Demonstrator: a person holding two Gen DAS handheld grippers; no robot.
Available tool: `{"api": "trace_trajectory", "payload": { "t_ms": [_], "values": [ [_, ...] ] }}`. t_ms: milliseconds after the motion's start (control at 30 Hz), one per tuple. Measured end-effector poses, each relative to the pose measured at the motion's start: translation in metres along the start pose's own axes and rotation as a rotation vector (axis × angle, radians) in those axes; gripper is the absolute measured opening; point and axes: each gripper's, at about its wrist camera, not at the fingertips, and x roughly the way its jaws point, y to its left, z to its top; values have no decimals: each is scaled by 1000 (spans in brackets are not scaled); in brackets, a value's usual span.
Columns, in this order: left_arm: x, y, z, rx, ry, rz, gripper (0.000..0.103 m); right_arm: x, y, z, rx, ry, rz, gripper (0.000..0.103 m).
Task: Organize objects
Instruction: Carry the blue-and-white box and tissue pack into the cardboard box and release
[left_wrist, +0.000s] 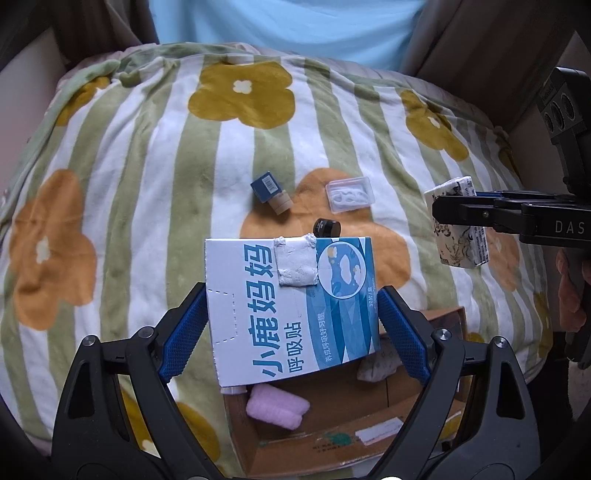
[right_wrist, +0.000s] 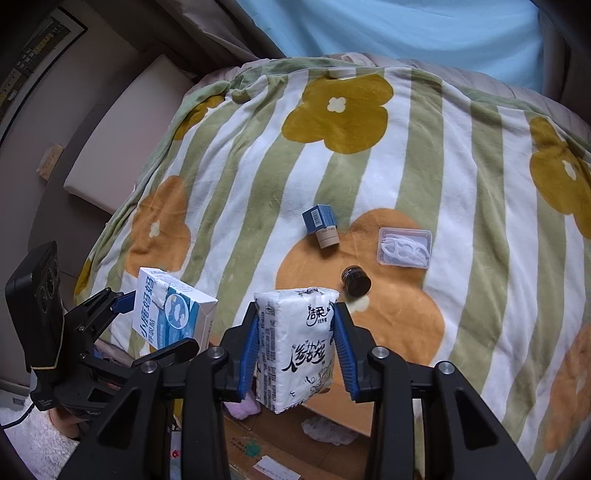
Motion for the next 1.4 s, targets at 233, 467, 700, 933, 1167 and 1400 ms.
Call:
{"api": "trace_trajectory", "payload": {
  "t_ms": [233,467,700,933,1167,1400],
  "values": [
    [-21,-11,-46,7,14,-8,89,-23,14,-48,24,-16,-5,35],
    [-19,-22,-84,25,47,-23,89,-21,16,-95,58,7,-20,35],
    [-1,-28,-114,33,90,-36,89,-1,5,-142,118,60,-21,35],
    [29,-28,-142,27,145,-43,89,25,-11,-177,157,109,-39,35],
    [42,-26,-151,30,178,-46,89,40,-19,-192,190,132,-40,35],
    [44,-28,-149,42,205,-75,92,39,-18,-190,211,125,-53,38]
  ]
}}
